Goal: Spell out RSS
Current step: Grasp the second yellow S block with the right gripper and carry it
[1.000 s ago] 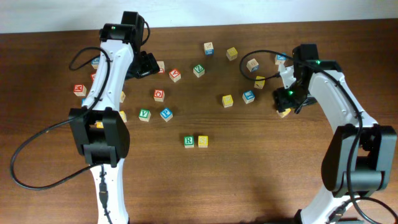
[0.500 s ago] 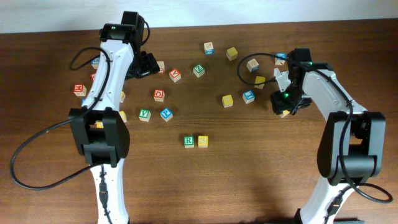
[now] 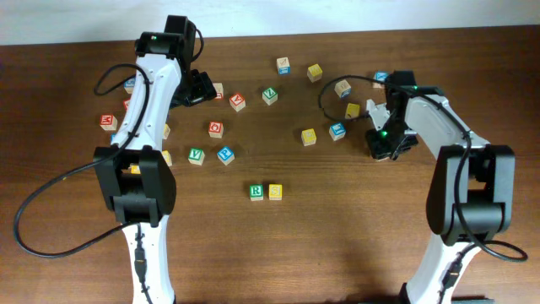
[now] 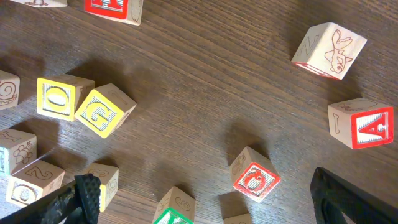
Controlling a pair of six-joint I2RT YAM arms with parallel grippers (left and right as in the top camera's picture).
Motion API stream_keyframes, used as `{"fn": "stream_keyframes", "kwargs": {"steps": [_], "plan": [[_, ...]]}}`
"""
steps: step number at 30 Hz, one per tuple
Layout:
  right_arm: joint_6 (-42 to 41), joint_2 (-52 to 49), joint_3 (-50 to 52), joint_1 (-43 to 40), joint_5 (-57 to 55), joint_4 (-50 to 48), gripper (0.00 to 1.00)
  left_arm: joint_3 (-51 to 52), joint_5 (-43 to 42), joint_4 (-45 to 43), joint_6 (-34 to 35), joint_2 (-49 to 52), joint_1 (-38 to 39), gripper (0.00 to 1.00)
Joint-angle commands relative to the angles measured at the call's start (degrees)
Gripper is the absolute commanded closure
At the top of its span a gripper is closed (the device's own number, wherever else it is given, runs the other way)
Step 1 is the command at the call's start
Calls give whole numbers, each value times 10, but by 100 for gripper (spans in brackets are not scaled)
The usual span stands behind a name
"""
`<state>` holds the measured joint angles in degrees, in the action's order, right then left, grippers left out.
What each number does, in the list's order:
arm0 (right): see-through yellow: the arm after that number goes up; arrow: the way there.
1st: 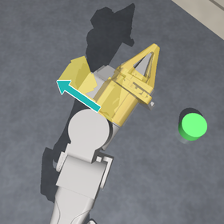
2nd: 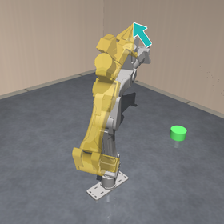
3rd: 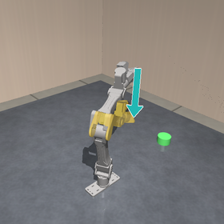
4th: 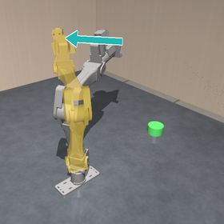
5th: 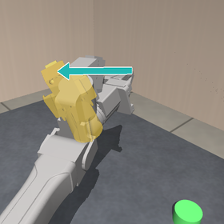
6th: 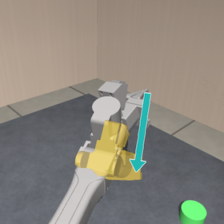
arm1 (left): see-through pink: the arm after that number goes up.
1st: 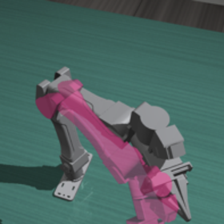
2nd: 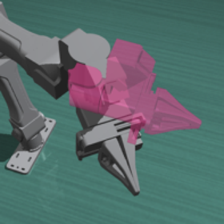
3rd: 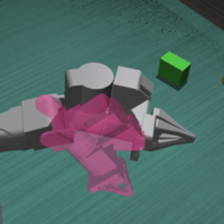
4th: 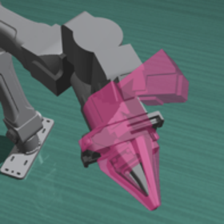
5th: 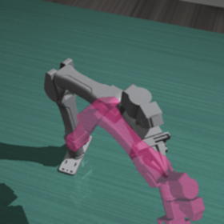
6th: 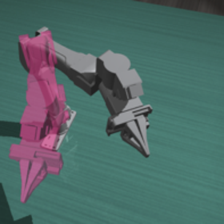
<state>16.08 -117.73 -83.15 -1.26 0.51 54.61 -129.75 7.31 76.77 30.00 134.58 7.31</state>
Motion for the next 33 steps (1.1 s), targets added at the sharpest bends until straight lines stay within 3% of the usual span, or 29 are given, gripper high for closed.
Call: {"fn": "stream_keyframes", "kwargs": {"steps": [1,4,10,11,13,14,16,19,20,33], "plan": [[-34,-6,-25,39,9,31,72,-7,0,0,-1,-2,-2,1],[-100,-6,-50,65,11,89,79,-7,0,0,-1,-2,-2,1],[-127,-6,-52,113,248,196,80,-7,0,0,-1,-2,-2,1],[-147,-6,-52,126,244,198,74,-7,0,1,-1,-2,-2,1],[-168,-6,-52,157,243,196,75,-7,0,1,-1,-2,-2,1],[-196,-6,-52,177,228,181,82,-7,0,1,-1,-2,-2,1],[-315,-6,-52,217,139,150,86,-7,0,0,-1,-2,-2,1],[-380,-6,-51,266,69,135,85,-7,0,0,-1,-2,-2,1],[-408,-6,-51,276,34,135,80,-7,0,0,-1,-2,-2,1],[-440,-6,12,283,50,82,76,-7,0,0,-1,-2,-2,1]]}}
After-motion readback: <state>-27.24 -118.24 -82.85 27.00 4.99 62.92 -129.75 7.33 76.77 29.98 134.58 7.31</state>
